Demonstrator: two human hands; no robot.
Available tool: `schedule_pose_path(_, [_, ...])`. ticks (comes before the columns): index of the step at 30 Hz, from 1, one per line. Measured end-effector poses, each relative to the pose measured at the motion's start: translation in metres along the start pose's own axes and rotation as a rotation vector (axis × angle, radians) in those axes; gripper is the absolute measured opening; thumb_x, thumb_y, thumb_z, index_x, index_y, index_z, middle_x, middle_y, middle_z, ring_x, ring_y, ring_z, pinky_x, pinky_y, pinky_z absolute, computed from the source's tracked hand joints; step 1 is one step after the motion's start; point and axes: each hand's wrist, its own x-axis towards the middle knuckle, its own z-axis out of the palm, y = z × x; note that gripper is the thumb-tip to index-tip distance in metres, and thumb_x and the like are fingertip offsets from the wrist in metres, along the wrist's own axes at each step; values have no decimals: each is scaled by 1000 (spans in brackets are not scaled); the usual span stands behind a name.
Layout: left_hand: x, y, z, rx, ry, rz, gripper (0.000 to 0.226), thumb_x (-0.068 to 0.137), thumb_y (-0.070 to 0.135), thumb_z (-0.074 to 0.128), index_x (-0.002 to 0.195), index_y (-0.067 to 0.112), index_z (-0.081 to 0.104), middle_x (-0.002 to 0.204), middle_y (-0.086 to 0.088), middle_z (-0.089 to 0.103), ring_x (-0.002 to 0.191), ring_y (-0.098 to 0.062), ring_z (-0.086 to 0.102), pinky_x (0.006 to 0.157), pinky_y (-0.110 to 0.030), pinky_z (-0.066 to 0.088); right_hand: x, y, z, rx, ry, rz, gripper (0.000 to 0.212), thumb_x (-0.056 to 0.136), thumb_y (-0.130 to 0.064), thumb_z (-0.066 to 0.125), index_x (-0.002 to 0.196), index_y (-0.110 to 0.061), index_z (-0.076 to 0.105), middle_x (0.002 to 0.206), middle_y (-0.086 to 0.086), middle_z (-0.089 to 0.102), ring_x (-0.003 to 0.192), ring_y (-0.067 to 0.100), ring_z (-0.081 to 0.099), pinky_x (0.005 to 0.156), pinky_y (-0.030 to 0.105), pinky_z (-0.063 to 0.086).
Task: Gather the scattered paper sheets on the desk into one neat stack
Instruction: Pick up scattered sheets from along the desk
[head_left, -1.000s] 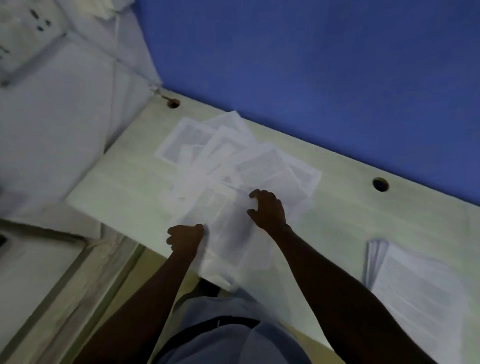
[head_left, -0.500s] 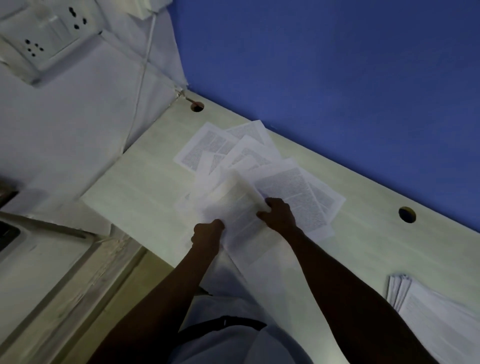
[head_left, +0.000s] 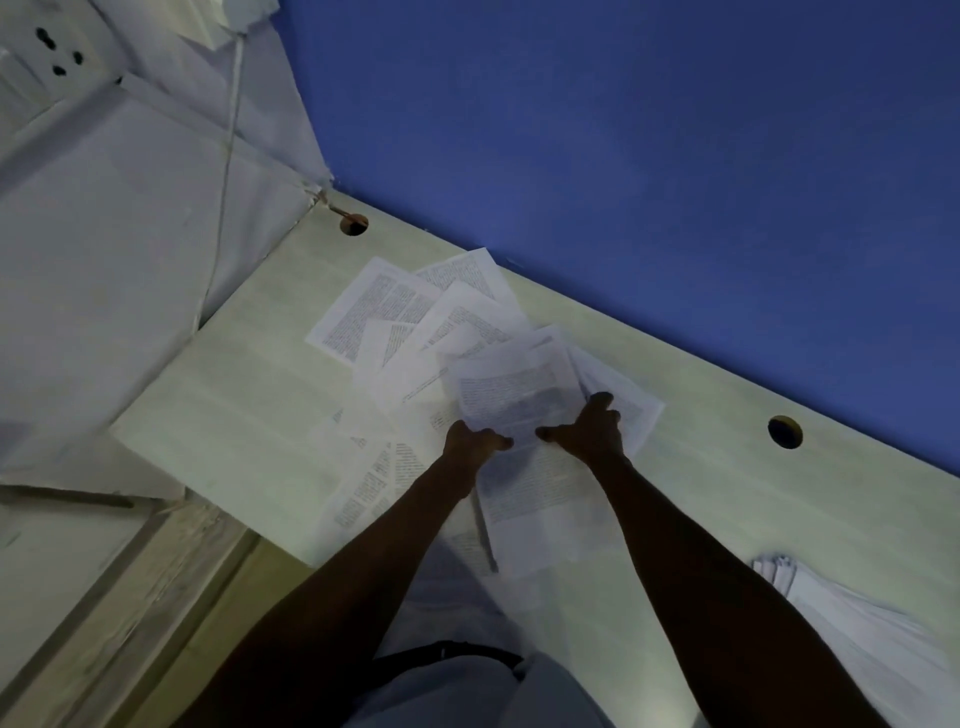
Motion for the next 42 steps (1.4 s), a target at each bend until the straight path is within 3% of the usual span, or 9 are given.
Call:
schedule_pose_path(3, [1, 0, 0, -12, -18, 32, 49, 72, 2, 86, 117, 1, 68, 115, -14, 71, 101, -29, 70, 89, -41, 59, -1, 6, 3, -66, -25, 20, 121, 65, -53, 92, 150, -10, 18, 148, 19, 46, 136, 40, 47, 110, 53, 44])
schedule_pose_path(7, [-3, 4, 6, -48, -59, 68, 44, 74, 2, 84, 115, 1, 67, 114, -19, 71, 94, -29, 71, 75, -40, 62, -13, 5, 0, -265, 30, -43, 91, 76, -59, 81, 145, -15, 40, 141, 19, 37, 135, 41, 37, 106, 51, 41])
schedule_pose_path(13, [-7, 3, 1, 71, -20, 140, 44, 78, 9, 84, 116, 8, 63, 109, -5, 68, 101, -24, 63, 84, -39, 57, -16, 18, -3, 47, 188, -145, 84, 84, -52, 79, 147, -10, 43, 146, 16, 48, 136, 37, 44, 109, 52, 43])
schedule_pose_path(19, [-1, -15, -34, -211, -141, 81, 73, 67, 28, 92, 129, 5, 63, 127, -12, 68, 116, -28, 65, 106, -48, 49, -20, 6, -7, 559, -211, -132, 95, 69, -53, 90, 144, -13, 48, 139, 4, 61, 127, 27, 59, 98, 39, 54])
schedule_pose_path(25, [-8, -13, -31, 226, 472, -156, 59, 85, 34, 64, 135, 7, 48, 139, -21, 42, 124, -37, 45, 104, -48, 46, -16, -22, 17, 26, -35, -334, 61, 77, -35, 88, 128, -15, 62, 128, 9, 64, 122, 30, 61, 101, 44, 52])
schedule_pose_path(29, [-12, -3, -19, 137, 447, -253, 83, 84, 36, 66, 147, 9, 20, 151, -23, 19, 138, -42, 29, 111, -52, 39, -17, -35, 36, -361, -137, -188, 104, 72, -50, 88, 153, -23, 27, 157, 18, 21, 148, 44, 20, 115, 63, 33])
schedule_pose_path(34, [-1, -5, -31, -4, 407, -259, 92, 83, 24, 75, 147, 2, 13, 139, -14, 40, 129, -34, 43, 103, -43, 48, -21, -37, 47, -264, -104, -231, 103, 73, -38, 91, 147, -15, 23, 143, 18, 36, 134, 40, 38, 104, 52, 47])
schedule_pose_path(39, [8, -22, -50, -110, 326, -58, 56, 62, 16, 86, 112, 0, 65, 114, -14, 68, 99, -31, 64, 87, -45, 57, -16, -25, 49, -57, -115, -206, 79, 82, -46, 82, 140, -5, 46, 131, 10, 59, 123, 30, 59, 91, 34, 51])
schedule_pose_path(42, [12, -20, -54, -125, 286, 46, 37, 75, 6, 82, 108, 3, 66, 112, -14, 69, 98, -32, 65, 93, -48, 56, -15, -10, 48, -83, 115, -129, 62, 93, -57, 63, 138, -15, 54, 138, 17, 58, 126, 34, 57, 102, 47, 51])
